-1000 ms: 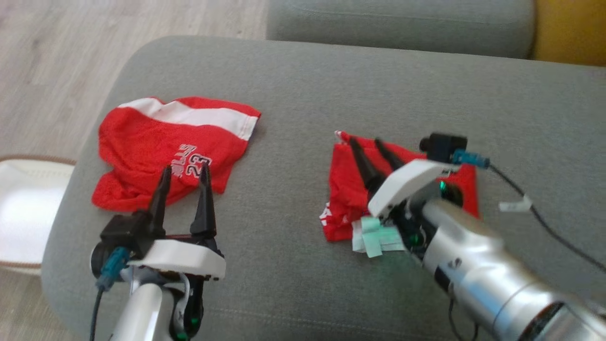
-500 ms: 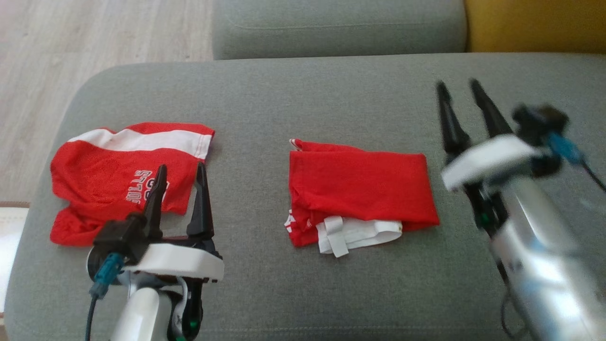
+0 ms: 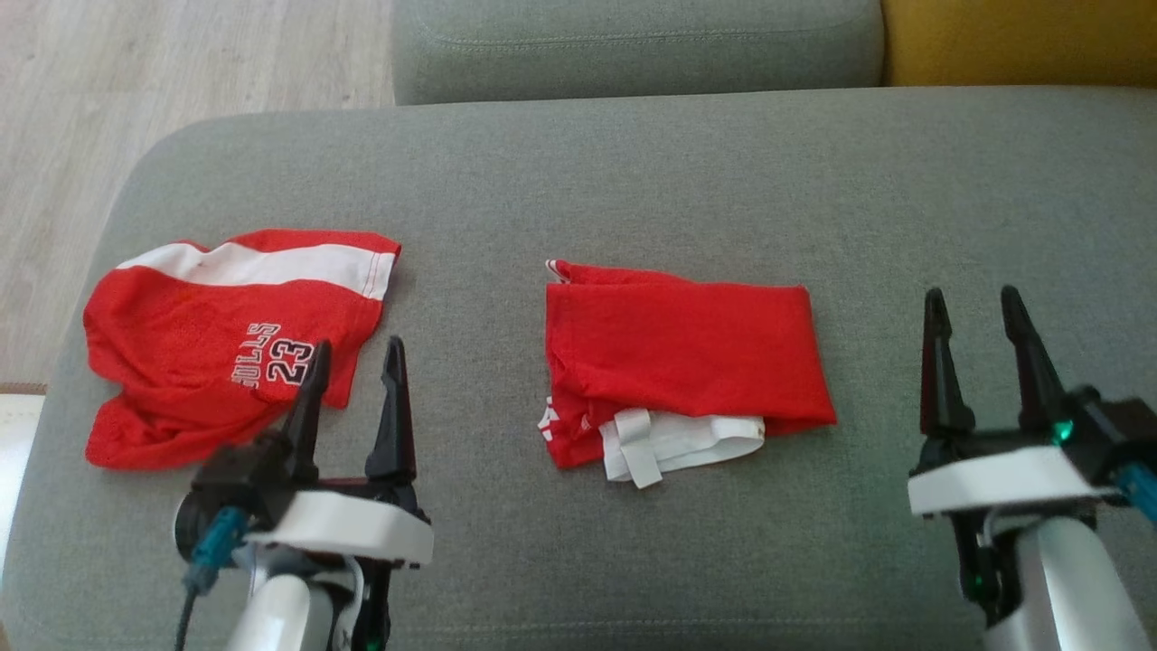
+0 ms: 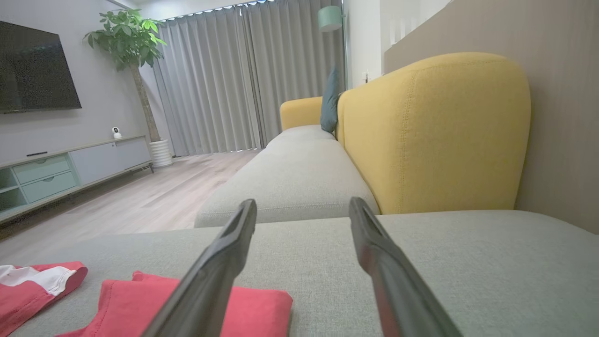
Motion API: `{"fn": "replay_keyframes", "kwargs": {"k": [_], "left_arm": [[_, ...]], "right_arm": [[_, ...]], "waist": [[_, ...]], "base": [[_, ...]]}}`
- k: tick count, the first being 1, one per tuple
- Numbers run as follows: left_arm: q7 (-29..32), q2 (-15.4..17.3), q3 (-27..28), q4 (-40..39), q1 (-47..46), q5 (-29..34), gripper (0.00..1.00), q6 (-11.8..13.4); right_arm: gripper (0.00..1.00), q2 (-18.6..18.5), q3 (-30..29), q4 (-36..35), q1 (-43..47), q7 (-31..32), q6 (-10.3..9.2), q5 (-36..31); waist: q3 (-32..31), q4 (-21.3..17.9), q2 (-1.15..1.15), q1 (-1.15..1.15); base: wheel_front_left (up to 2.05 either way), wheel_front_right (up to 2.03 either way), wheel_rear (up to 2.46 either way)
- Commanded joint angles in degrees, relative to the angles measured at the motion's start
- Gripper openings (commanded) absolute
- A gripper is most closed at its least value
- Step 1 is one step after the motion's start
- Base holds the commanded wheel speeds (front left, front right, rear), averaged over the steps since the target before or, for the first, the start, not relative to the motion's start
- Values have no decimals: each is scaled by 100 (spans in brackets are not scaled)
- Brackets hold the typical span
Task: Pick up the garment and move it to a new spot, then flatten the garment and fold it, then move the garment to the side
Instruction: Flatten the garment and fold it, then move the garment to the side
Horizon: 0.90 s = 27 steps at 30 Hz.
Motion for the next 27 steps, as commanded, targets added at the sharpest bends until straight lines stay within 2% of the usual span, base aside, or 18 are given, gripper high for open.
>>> {"fn": "replay_keyframes", "kwargs": {"k": [1, 11, 27], "left_arm": [[-69, 41, 140, -248, -142, 109, 100, -27], [-69, 41, 113, -391, -44, 184, 100, -19], [-69, 41, 67, -340, -82, 189, 100, -8]], "right_arm": [[100, 33, 106, -275, -44, 24, -3, -38], [100, 42, 184, -598, 307, 95, -3, 279], [100, 43, 167, -529, 353, 289, -3, 359]], "waist": [[-8, 8, 0, 0], [2, 66, 0, 0], [53, 146, 0, 0]], "base": [[0, 0, 0], [0, 0, 0], [0, 0, 0]]}}
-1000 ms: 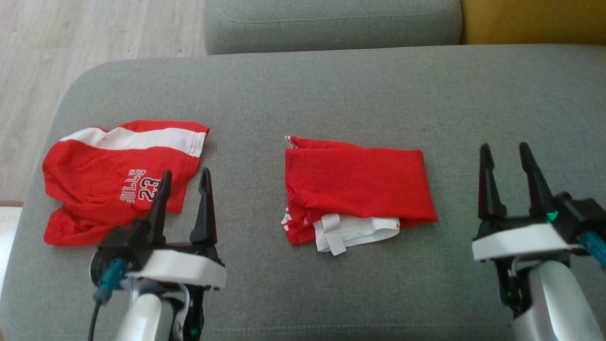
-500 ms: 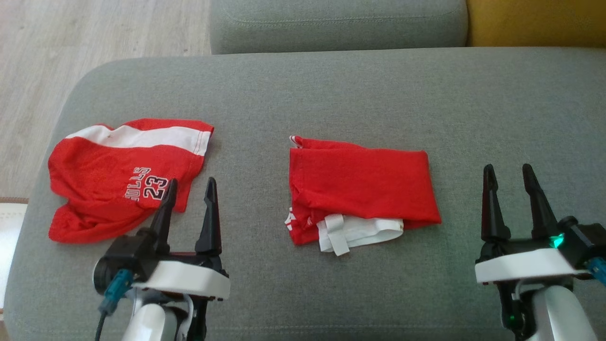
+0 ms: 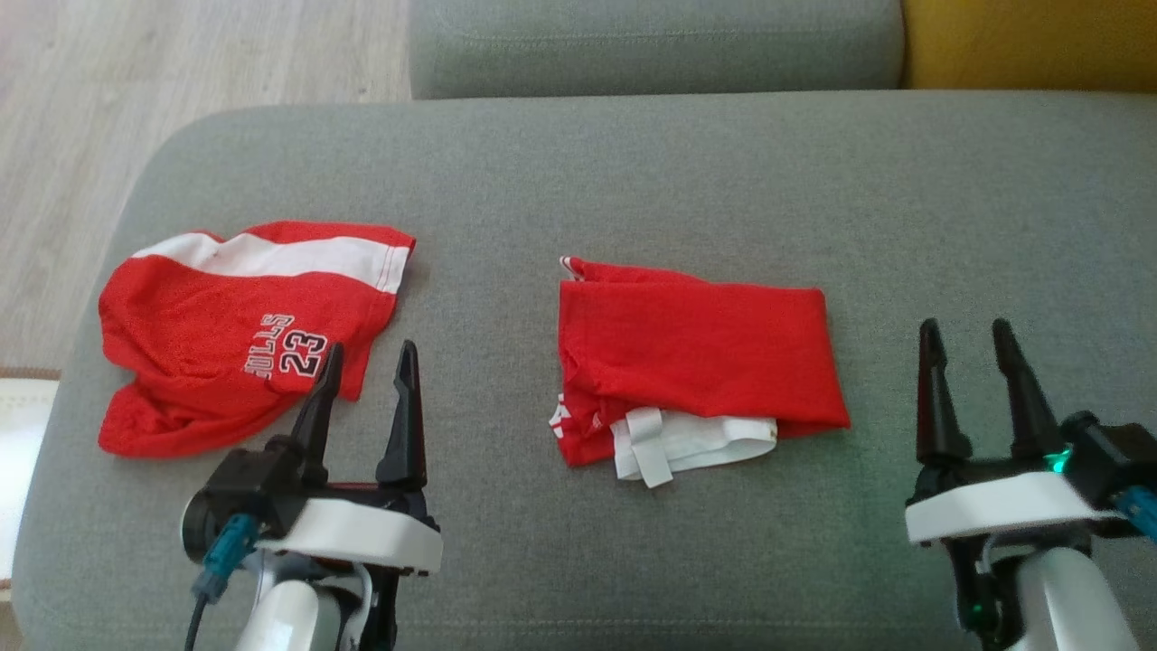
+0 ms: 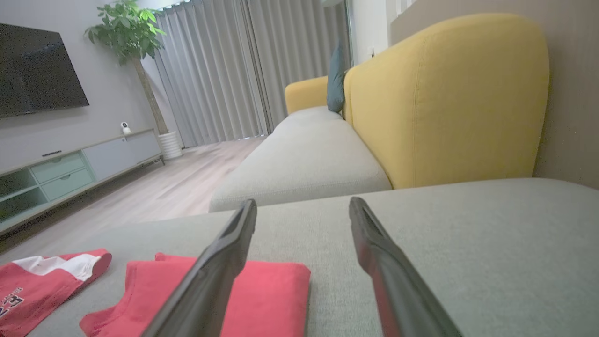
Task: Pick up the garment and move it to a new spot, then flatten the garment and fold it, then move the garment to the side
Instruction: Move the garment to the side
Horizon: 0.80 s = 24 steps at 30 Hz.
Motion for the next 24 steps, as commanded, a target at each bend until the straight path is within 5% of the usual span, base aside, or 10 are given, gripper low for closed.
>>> {"fn": "replay_keyframes", "kwargs": {"k": [1, 12, 24], "left_arm": [[-69, 38, 179, -188, -212, 45, 100, 7], [-69, 38, 107, -150, -508, 34, 100, -96], [-69, 38, 51, -92, -803, 19, 100, -181]], "right_arm": [[100, -20, 173, -66, -106, 134, -4, 57], [100, -19, 559, 1352, -753, 690, -4, 837], [100, -19, 894, 3149, -1917, 465, -4, 1305]], "waist": [[85, 14, 0, 0], [623, 185, 0, 0], [1070, 391, 0, 0]], "base": [[0, 0, 0], [0, 0, 0], [0, 0, 0]]}}
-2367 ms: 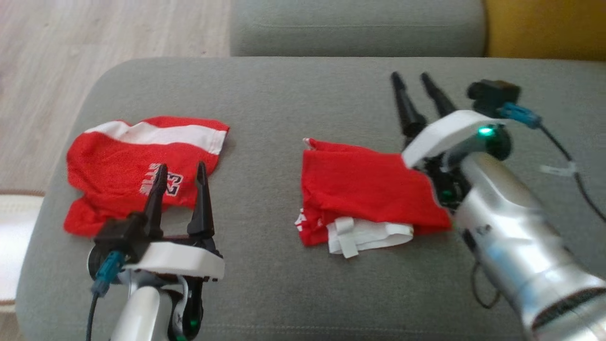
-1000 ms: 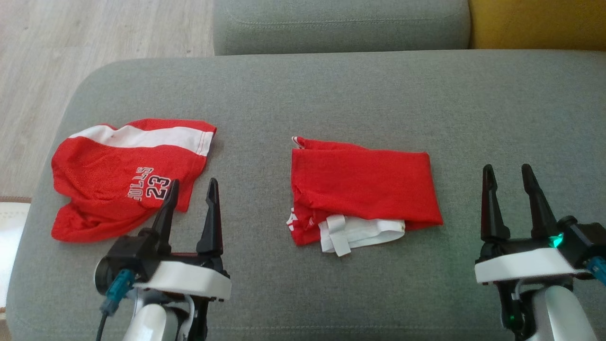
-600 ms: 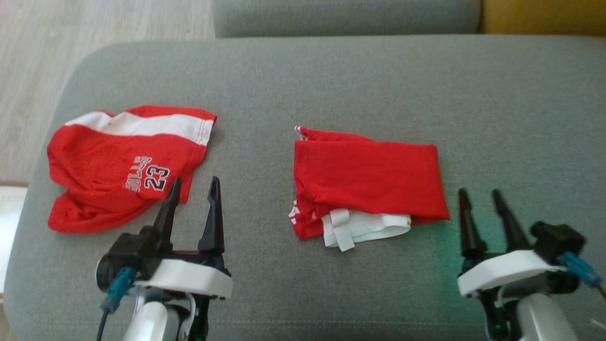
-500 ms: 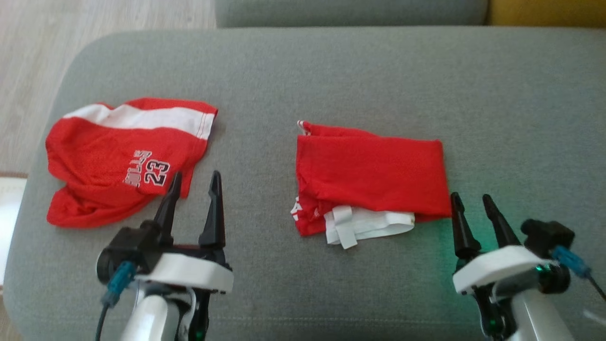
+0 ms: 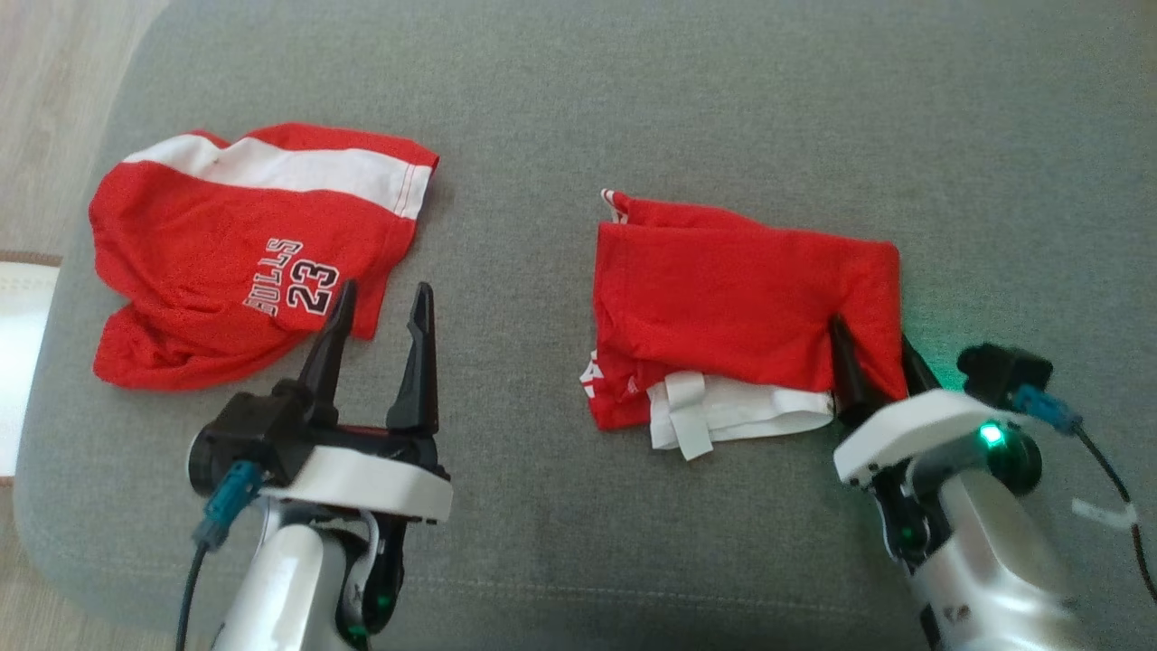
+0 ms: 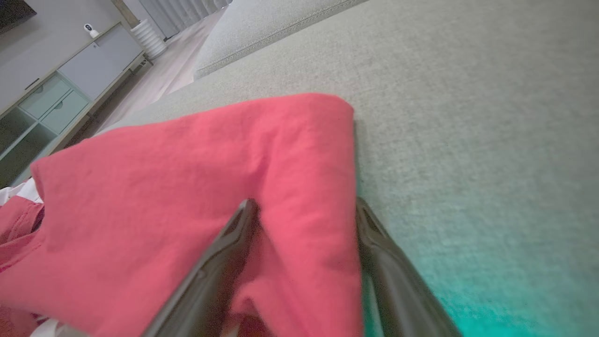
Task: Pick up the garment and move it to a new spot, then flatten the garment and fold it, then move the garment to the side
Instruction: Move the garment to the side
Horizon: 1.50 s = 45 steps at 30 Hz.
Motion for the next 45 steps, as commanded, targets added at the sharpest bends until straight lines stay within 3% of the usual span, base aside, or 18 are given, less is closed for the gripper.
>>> {"fn": "replay_keyframes", "kwargs": {"k": [1, 3, 4, 5, 9, 13, 18, 22, 29, 41, 43, 44, 45], "left_arm": [[-69, 38, 150, -176, -259, 22, 100, -5], [-69, 38, 184, -195, -330, 26, 100, -25], [-69, 38, 203, -199, -347, 30, 100, -31], [-69, 38, 222, -200, -358, 35, 100, -34], [-69, 38, 300, -201, -378, 71, 100, -46], [-69, 38, 338, -203, -406, 106, 100, -78], [-69, 38, 361, -226, -435, 138, 100, -121], [-69, 38, 378, -240, -464, 157, 100, -156], [-69, 38, 357, -263, -494, 163, 100, -185], [-69, 38, 392, -255, -482, 149, 100, -205], [-69, 38, 398, -241, -495, 147, 100, -207], [-69, 38, 400, -233, -498, 143, 100, -205], [-69, 38, 402, -226, -501, 137, 100, -202]], "right_arm": [[100, -4, 229, 14, -229, -57, -4, 22], [95, -4, 365, 319, -454, -111, -4, -66], [34, -4, 419, 396, -520, -126, -4, -77], [0, -4, 470, 461, -582, -159, -4, -118], [0, -4, 371, 615, -851, -367, -4, -695], [0, -58, -174, 504, -1092, -419, -4, -1709], [0, -615, -695, -66, -1272, -174, -4, -2551], [0, -1211, -909, -481, -1415, 120, -4, -2804], [0, -1768, -1243, -818, -1613, 534, -4, -2891], [0, -1801, -1482, -1240, -1500, 801, -4, -2818], [46, -1804, -1462, -1316, -1464, 806, -4, -2808], [96, -1785, -1464, -1361, -1447, 805, -4, -2792], [100, -1732, -1483, -1375, -1431, 871, -4, -2719]], "waist": [[75, 31, 0, 0], [177, 33, 0, 0], [202, 25, 0, 0], [220, 12, 0, 0], [285, -109, 0, 0], [324, -271, 0, 0], [377, -442, 0, 0], [418, -530, 0, 0], [477, -576, 0, 0], [503, -497, 0, 0], [500, -479, 0, 0], [492, -470, 0, 0], [482, -464, 0, 0]], "base": [[0, 0, 0], [0, 0, 0], [0, 0, 0], [0, 0, 0], [0, 0, 0], [0, 0, 0], [0, 0, 0], [0, 0, 0], [0, 0, 0], [0, 0, 0], [0, 0, 0], [0, 0, 0], [0, 0, 0]]}}
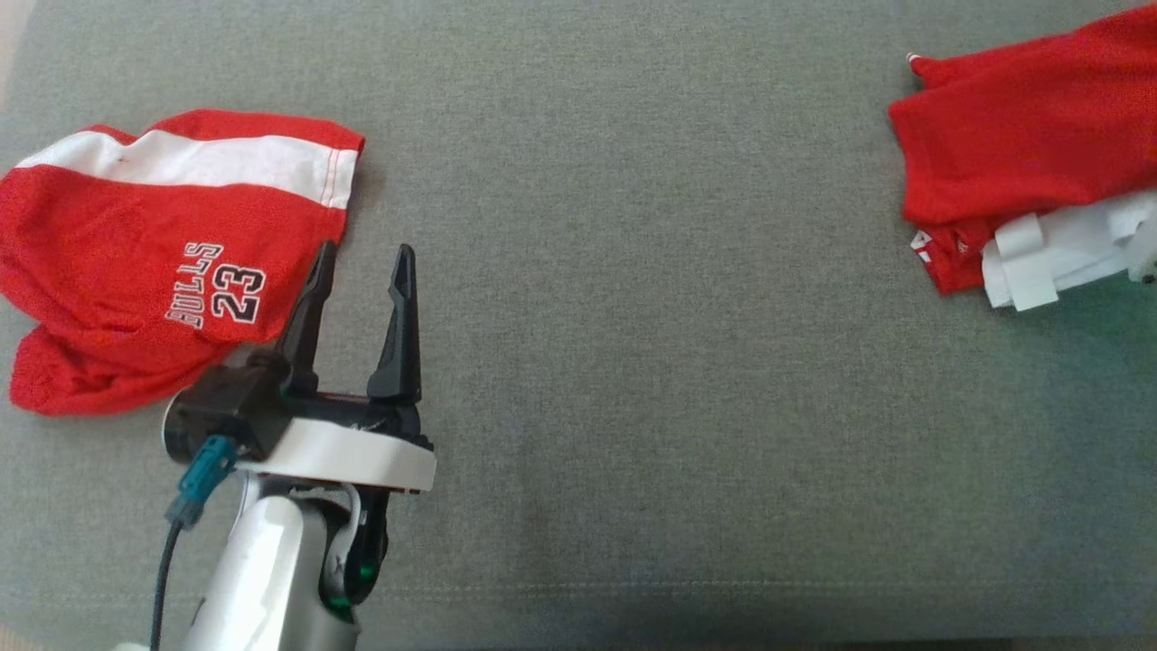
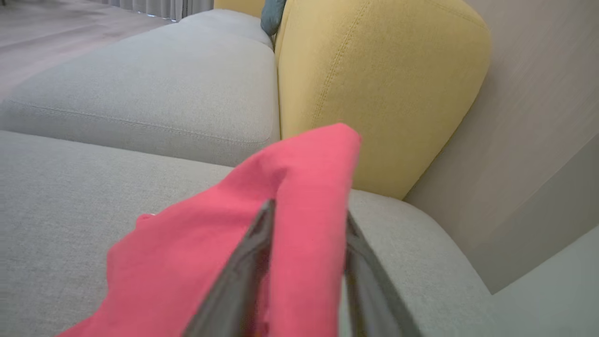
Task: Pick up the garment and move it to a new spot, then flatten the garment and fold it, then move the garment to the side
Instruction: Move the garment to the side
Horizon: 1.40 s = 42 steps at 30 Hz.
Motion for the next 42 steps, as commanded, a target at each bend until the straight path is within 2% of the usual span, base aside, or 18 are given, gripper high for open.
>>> {"fn": "replay_keyframes", "kwargs": {"k": [1, 5, 9, 13, 22, 27, 35, 42], "left_arm": [[-69, 42, 182, -175, -192, 21, 100, 0], [-69, 42, 163, -139, -173, -2, 100, 11], [-69, 42, 168, -106, -134, -25, 100, 41], [-69, 42, 180, -104, -90, -55, 100, 86], [-69, 42, 227, -160, 117, -70, 100, 219], [-69, 42, 228, -187, 253, -67, 100, 267], [-69, 42, 176, -214, 618, -82, 100, 356], [-69, 42, 29, -94, 962, -90, 100, 370]], "right_arm": [[100, -53, 66, -256, 32, 34, -4, 89], [100, -79, 26, -409, 70, 52, -4, 85], [100, 54, 94, -626, 129, 15, -4, 93], [100, 355, 252, -905, 216, -131, -4, 177], [100, 1354, 687, -1377, 862, -688, -4, 503], [100, 1601, 903, -1492, 1408, -851, -4, 712], [100, 1661, 1434, -1798, 2614, -1141, -4, 1499], [100, 1662, 1463, -1982, 3195, -1437, -4, 1577]], "waist": [[-16, 9, 0, 0], [-99, 40, 0, 0], [-240, 61, 0, 0], [-450, 76, 0, 0], [-1054, 139, 0, 0], [-1335, 180, 0, 0], [-1762, 209, 0, 0], [-1900, 231, 0, 0]], "base": [[0, 0, 0], [0, 0, 0], [0, 0, 0], [0, 0, 0], [0, 0, 0], [0, 0, 0], [0, 0, 0], [0, 0, 0]]}}
